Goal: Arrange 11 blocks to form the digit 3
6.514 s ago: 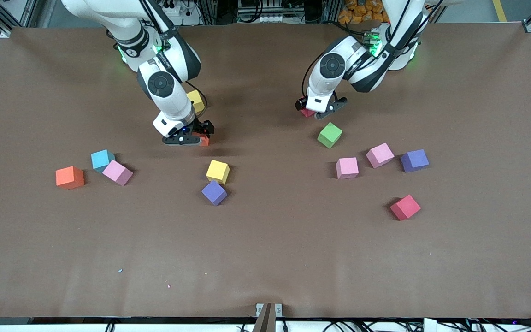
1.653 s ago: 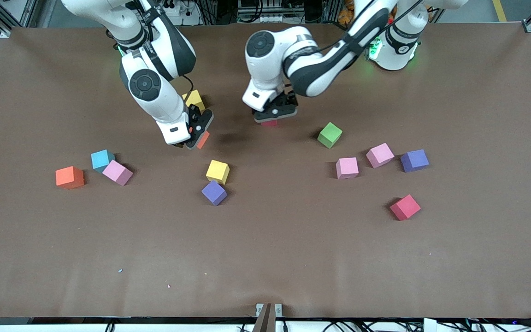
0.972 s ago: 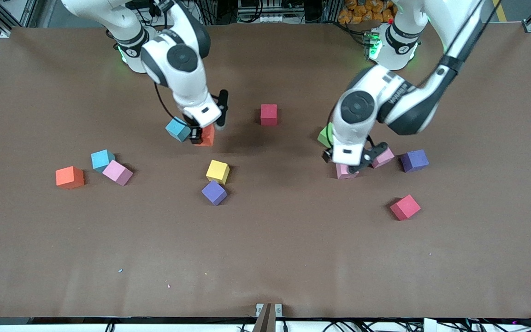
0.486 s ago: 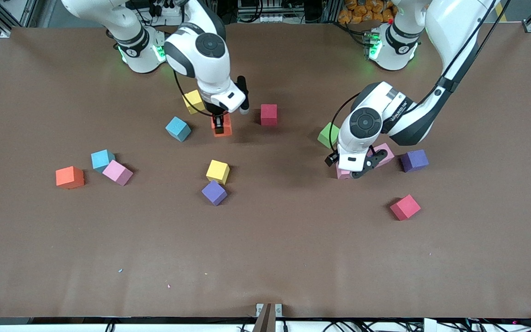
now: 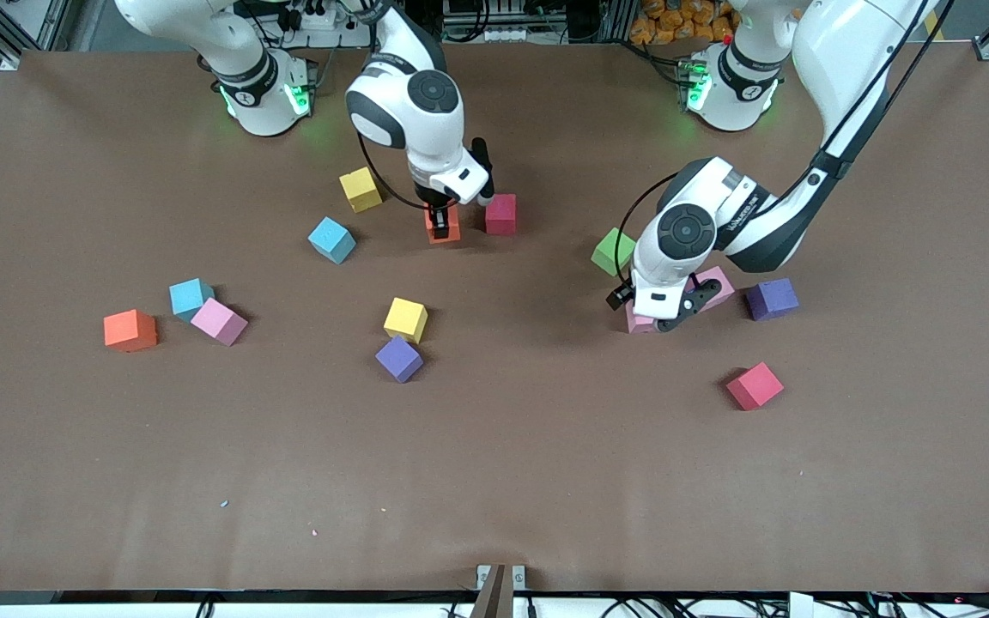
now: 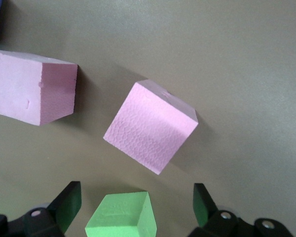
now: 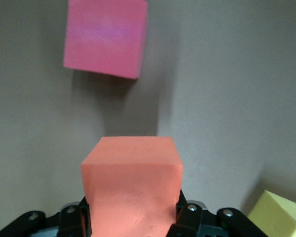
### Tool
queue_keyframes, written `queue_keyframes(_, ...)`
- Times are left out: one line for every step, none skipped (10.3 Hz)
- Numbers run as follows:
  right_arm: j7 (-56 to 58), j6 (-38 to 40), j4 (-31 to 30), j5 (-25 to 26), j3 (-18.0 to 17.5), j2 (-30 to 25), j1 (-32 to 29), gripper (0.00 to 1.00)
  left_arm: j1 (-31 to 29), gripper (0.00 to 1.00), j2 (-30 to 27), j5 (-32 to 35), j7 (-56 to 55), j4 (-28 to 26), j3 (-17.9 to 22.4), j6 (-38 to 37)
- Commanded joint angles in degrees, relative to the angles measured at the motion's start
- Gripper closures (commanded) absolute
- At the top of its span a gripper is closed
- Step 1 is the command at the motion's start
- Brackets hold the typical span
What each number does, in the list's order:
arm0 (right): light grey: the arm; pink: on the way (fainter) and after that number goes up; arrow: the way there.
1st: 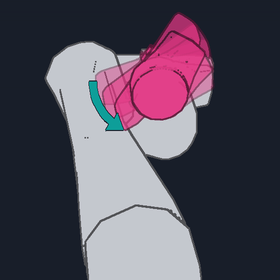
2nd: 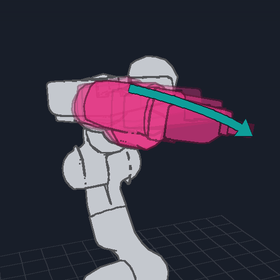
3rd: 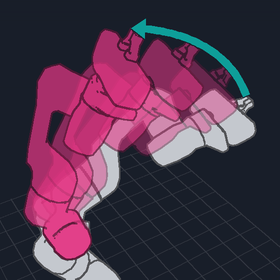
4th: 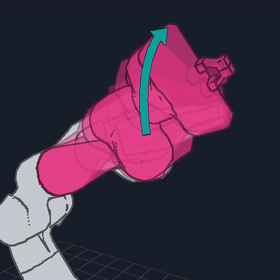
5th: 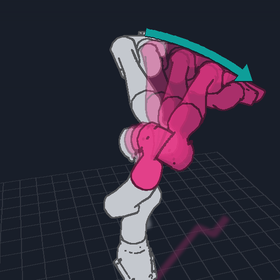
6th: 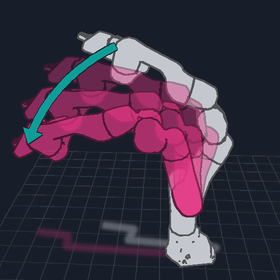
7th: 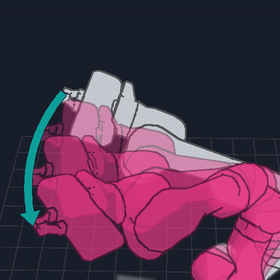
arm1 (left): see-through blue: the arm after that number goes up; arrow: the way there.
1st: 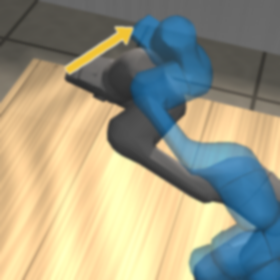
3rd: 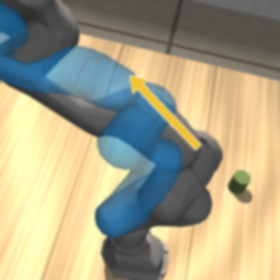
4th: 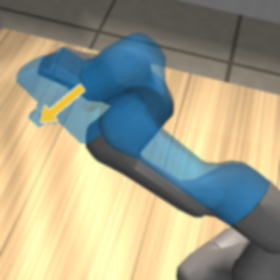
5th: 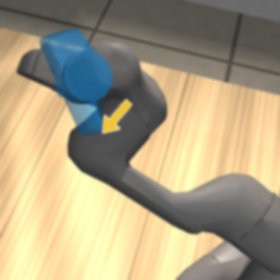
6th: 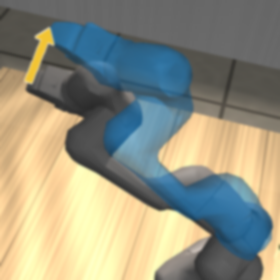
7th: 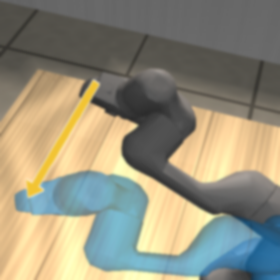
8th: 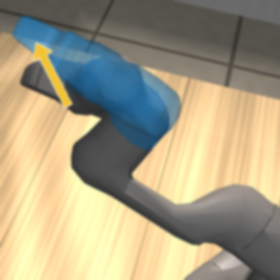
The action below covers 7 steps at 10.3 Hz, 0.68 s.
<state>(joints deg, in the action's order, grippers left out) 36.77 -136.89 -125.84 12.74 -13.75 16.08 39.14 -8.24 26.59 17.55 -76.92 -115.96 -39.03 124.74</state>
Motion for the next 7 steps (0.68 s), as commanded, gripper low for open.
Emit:
queue_keyframes(-2.32,-0.39,2.44,0.97,0.04,3.69,1.9,1.0,-1.34,0.0,0.21,-0.94,4.03,-1.11,-0.44,0.94)
queue_keyframes(-2.32,-0.91,2.44,0.97,0.04,4.13,1.9,1.0,-1.78,0.0,0.74,-0.85,4.49,-1.11,-0.35,1.2)
queue_keyframes(-2.32,-0.92,2.44,1.06,0.04,4.48,2.08,1.0,-2.3,0.0,1.44,-0.77,4.67,-1.2,-0.35,1.47)
queue_keyframes(-2.32,-0.92,2.44,1.06,0.04,4.66,2.17,1.0,-2.22,0.0,1.44,-0.24,5.1,-1.63,-0.35,1.47)
queue_keyframes(-2.41,-1.27,2.7,0.97,0.04,5.36,2.17,1.0,-2.22,0.0,1.01,-0.24,5.11,-2.6,-0.44,1.47)
queue_keyframes(-5.11,-1.53,2.96,1.06,0.04,6.32,2.17,1.0,-2.05,0.0,0.05,-0.24,4.94,-4.43,-0.7,1.47)
queue_keyframes(-6.26,-2.14,3.57,1.23,0.04,7.29,3.3,1.0,-2.22,0.0,-1.88,-0.24,4.5,-6.54,-0.79,1.56)
